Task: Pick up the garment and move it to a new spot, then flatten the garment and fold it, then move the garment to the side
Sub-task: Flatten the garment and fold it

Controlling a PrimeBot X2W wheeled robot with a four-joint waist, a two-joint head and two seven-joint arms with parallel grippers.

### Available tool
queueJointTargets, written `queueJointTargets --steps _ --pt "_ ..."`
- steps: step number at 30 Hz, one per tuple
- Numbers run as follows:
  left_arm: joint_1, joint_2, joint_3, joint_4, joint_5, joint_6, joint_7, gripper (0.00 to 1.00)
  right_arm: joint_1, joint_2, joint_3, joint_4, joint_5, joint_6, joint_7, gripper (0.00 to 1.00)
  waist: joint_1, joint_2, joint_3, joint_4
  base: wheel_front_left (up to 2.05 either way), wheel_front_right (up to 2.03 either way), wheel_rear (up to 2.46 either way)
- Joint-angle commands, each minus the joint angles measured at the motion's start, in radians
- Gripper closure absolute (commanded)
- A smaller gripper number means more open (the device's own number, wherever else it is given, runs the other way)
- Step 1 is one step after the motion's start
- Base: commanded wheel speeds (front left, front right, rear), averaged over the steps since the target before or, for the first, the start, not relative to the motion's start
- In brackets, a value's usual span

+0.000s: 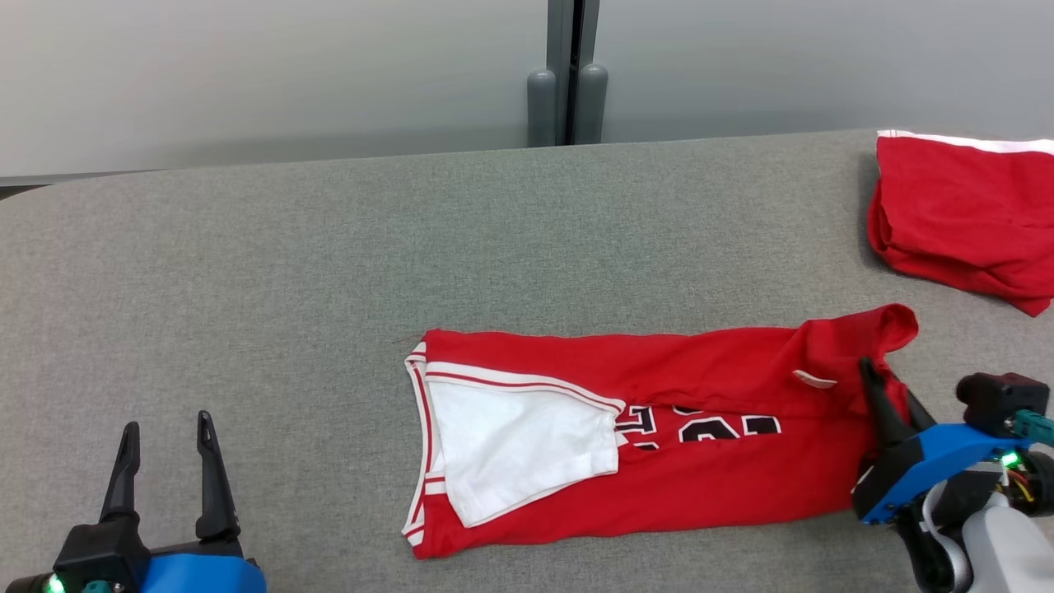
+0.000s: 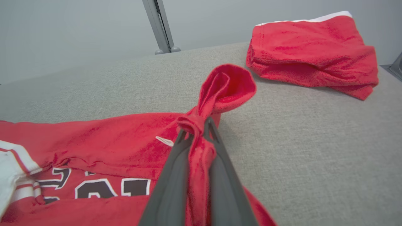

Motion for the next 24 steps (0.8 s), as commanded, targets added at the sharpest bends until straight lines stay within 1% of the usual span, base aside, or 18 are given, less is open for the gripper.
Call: queueJointTargets --steps 1,7,12,17,24 --pt "0.015 -0.001 -0.003 -0.003 0.002 0.006 -0.004 0.0 0.021 0.016 0.02 -0.04 0.015 0.0 0.02 1.0 0.0 -0.0001 -0.003 0.005 0.0 0.0 0.0" --pt "0.019 -0.004 -0.016 0.0 0.001 0.01 -0.004 0.0 0.042 0.073 0.124 -0.173 0.042 0.0 0.089 1.0 0.0 -0.0001 -0.009 0.02 0.0 0.0 0.0" --pt "0.012 -0.005 -0.024 0.004 0.001 0.008 -0.004 0.0 0.01 0.114 0.23 -0.223 0.053 0.0 0.13 1.0 0.0 -0.0001 -0.008 0.04 0.0 0.0 0.0" --pt "-0.004 -0.006 -0.036 0.009 -0.001 0.012 -0.004 0.0 -0.033 0.144 0.346 -0.22 0.072 0.0 0.145 1.0 0.0 -0.0001 -0.005 0.06 0.0 0.0 0.0" --pt "-0.015 -0.007 -0.042 0.013 -0.004 0.012 -0.004 0.0 -0.109 0.167 0.489 -0.158 0.103 0.0 0.129 1.0 0.0 -0.0001 0.008 0.079 0.0 0.0 0.0"
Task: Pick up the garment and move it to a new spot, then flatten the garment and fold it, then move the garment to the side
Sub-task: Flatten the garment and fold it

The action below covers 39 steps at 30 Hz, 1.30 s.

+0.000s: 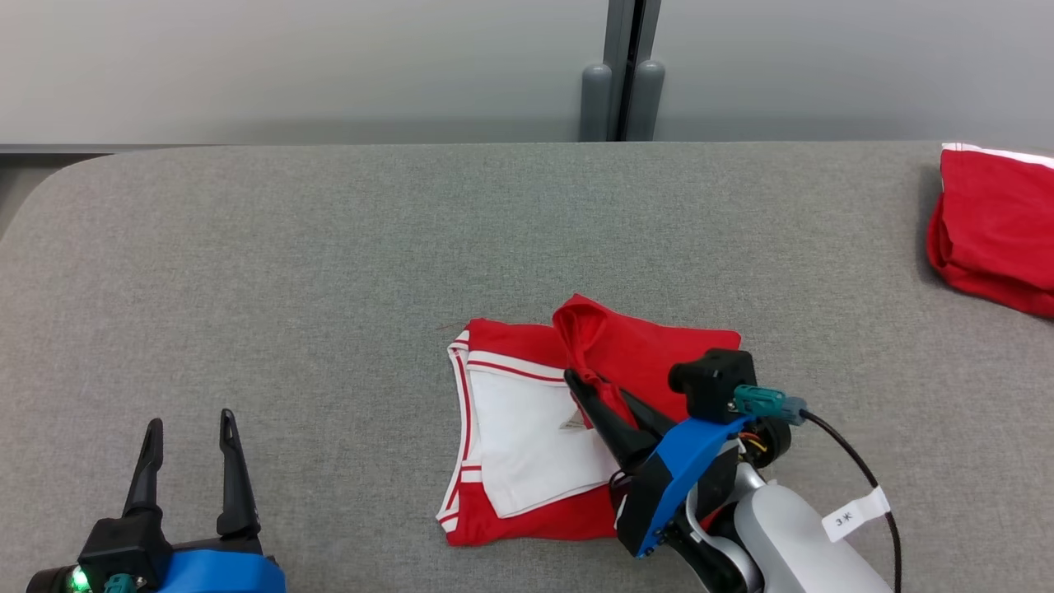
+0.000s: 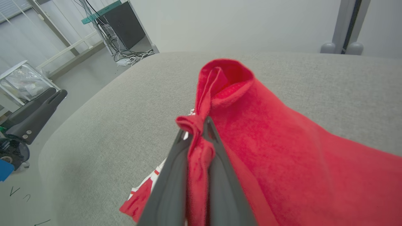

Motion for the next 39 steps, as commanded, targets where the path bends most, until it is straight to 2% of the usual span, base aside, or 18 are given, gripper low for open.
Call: queueJointTargets --steps 1,3,10,11,12,13,16,19,26,31,34,39 --pt "-0.015 -0.001 -0.004 0.0 -0.003 0.003 -0.004 0.0 -0.02 0.005 0.013 0.012 0.003 0.0 -0.008 1.0 0.0 -0.0001 0.004 0.003 0.0 0.0 0.0" --pt "-0.023 -0.001 -0.008 0.002 -0.003 0.004 -0.004 0.0 -0.047 0.005 0.038 0.044 0.002 0.0 -0.018 1.0 0.0 -0.0001 0.01 0.008 0.0 0.0 0.0" --pt "-0.052 -0.002 -0.031 0.012 -0.013 0.003 -0.004 0.0 -0.123 0.006 0.16 0.108 0.102 0.0 -0.066 1.0 0.0 -0.0001 0.036 0.033 0.0 0.0 0.0" --pt "-0.068 -0.002 -0.043 0.02 -0.023 0.006 -0.004 0.0 -0.162 0.006 0.206 0.168 0.147 0.0 -0.101 1.0 0.0 -0.0001 0.05 0.039 0.0 0.0 0.0" --pt "-0.07 -0.002 -0.043 0.02 -0.023 0.006 -0.004 0.0 -0.168 0.007 0.214 0.18 0.159 0.0 -0.112 0.61 0.0 -0.0001 0.052 0.039 0.0 0.0 0.0" --pt "-0.072 -0.002 -0.043 0.021 -0.023 0.006 -0.004 0.0 -0.173 0.007 0.226 0.191 0.167 0.0 -0.121 0.0 0.0 -0.0001 0.053 0.038 0.0 0.0 0.0" --pt "-0.071 -0.002 -0.041 0.027 -0.027 0.007 -0.004 0.0 -0.191 0.006 0.243 0.213 0.19 0.0 -0.162 0.0 0.0 -0.0001 0.051 0.032 0.0 0.0 0.0" --pt "-0.065 -0.002 -0.037 0.029 -0.023 0.008 -0.004 0.0 -0.211 0.006 0.208 0.252 0.164 0.0 -0.237 0.0 0.0 -0.0001 0.037 0.015 0.0 0.0 0.0" --pt "-0.045 -0.002 -0.008 0.019 -0.013 0.009 -0.004 0.0 -0.177 -0.012 0.028 0.277 0.022 0.0 -0.333 0.0 0.0 -0.0001 0.004 -0.023 0.0 0.0 0.0" --pt "-0.032 0.001 0.004 0.014 0.001 0.007 -0.004 0.0 -0.088 -0.047 -0.159 0.216 -0.084 0.0 -0.353 0.0 0.0 -0.0001 -0.011 -0.043 0.0 0.0 0.0" --pt "-0.026 0.002 0.006 0.017 0.007 0.007 -0.004 0.0 -0.01 -0.054 -0.262 0.139 -0.171 0.0 -0.353 0.0 0.0 -0.0001 -0.018 -0.054 0.0 0.0 0.0" --pt "-0.015 0.005 0.007 0.019 0.015 0.006 -0.004 0.0 0.128 -0.021 -0.368 0.049 -0.234 0.0 -0.354 0.0 0.0 -0.0001 -0.026 -0.065 0.0 0.0 0.0"
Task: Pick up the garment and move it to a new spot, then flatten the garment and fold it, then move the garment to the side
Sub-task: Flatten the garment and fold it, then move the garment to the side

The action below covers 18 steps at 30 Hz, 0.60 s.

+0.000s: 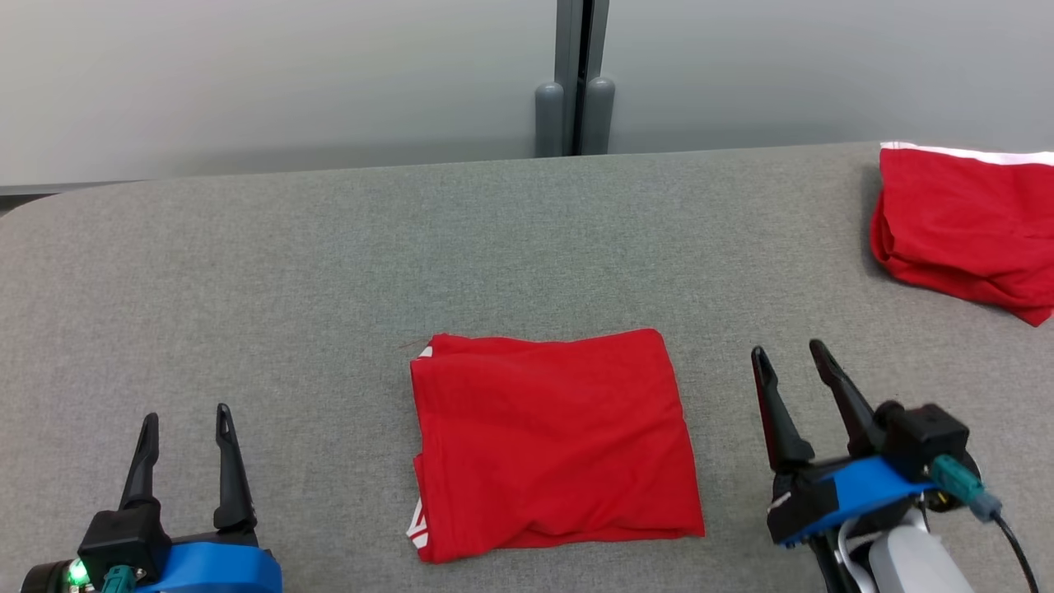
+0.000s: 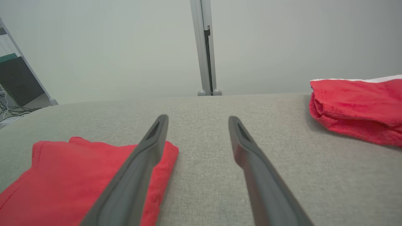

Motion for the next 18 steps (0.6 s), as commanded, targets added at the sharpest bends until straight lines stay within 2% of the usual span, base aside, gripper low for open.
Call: queueJointTargets --steps 1,9,18 --pt "0.01 0.004 0.002 0.001 0.005 -0.001 -0.004 0.0 0.029 0.01 -0.015 -0.026 -0.022 0.0 -0.005 0.0 0.0 0.0001 -0.003 -0.004 0.0 0.0 0.0" --pt "0.026 0.006 -0.007 0.017 0.015 0.003 -0.004 0.0 0.153 0.032 -0.059 -0.085 -0.041 0.0 -0.005 0.0 0.0 0.0001 -0.028 -0.011 0.0 0.0 0.0" --pt "0.044 0.008 -0.024 0.024 0.019 0.006 -0.004 0.0 0.203 0.034 -0.08 -0.1 -0.046 0.0 -0.005 0.0 0.0 0.0001 -0.059 0.006 0.0 0.0 0.0"
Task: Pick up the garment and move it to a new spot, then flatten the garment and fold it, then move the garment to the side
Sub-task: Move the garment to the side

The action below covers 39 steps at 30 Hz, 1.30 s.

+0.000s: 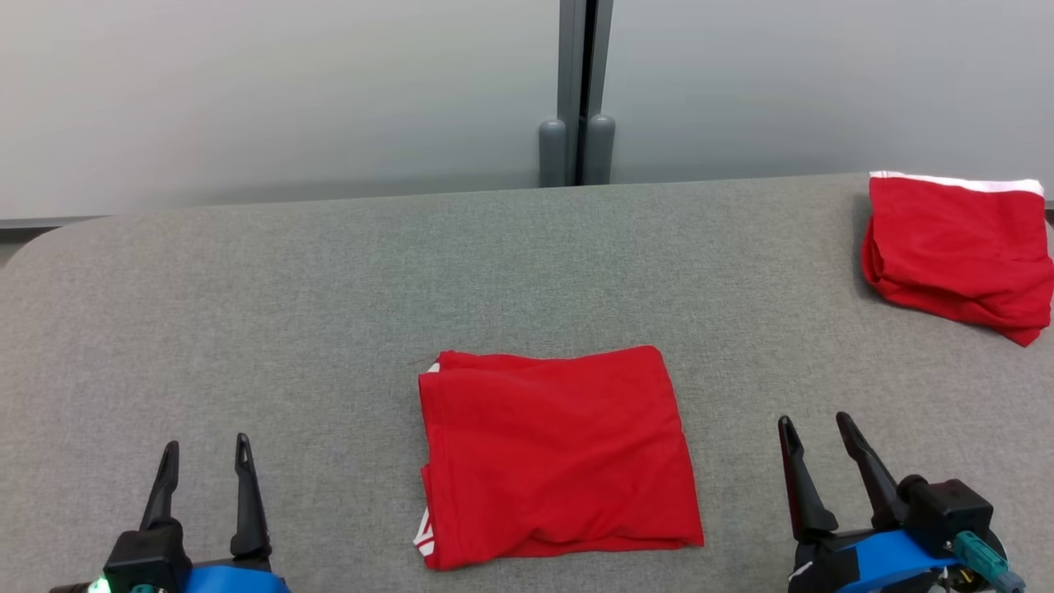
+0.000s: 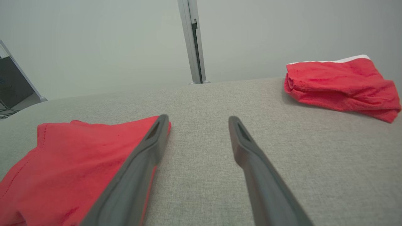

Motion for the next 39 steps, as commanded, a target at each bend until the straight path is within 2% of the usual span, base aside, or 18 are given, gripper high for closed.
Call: queueJointTargets --steps 1,14,39 --pt "0.001 0.005 0.0 0.01 0.007 0.005 -0.004 0.0 0.013 0.0 -0.003 -0.002 -0.01 0.0 -0.005 0.0 0.0001 0.0001 -0.004 0.005 0.0 0.0 0.0" --pt "0.007 0.014 -0.013 0.052 -0.005 0.008 -0.004 0.0 0.026 0.0 0.004 0.046 -0.018 0.0 -0.005 0.0 0.0001 0.0001 -0.035 0.023 0.0 0.0 0.0" --pt "0.006 0.019 -0.01 0.059 -0.026 0.01 -0.004 0.0 -0.004 0.0 0.019 0.06 -0.023 0.0 -0.005 0.0 0.0001 0.0001 -0.027 0.024 0.0 0.0 0.0"
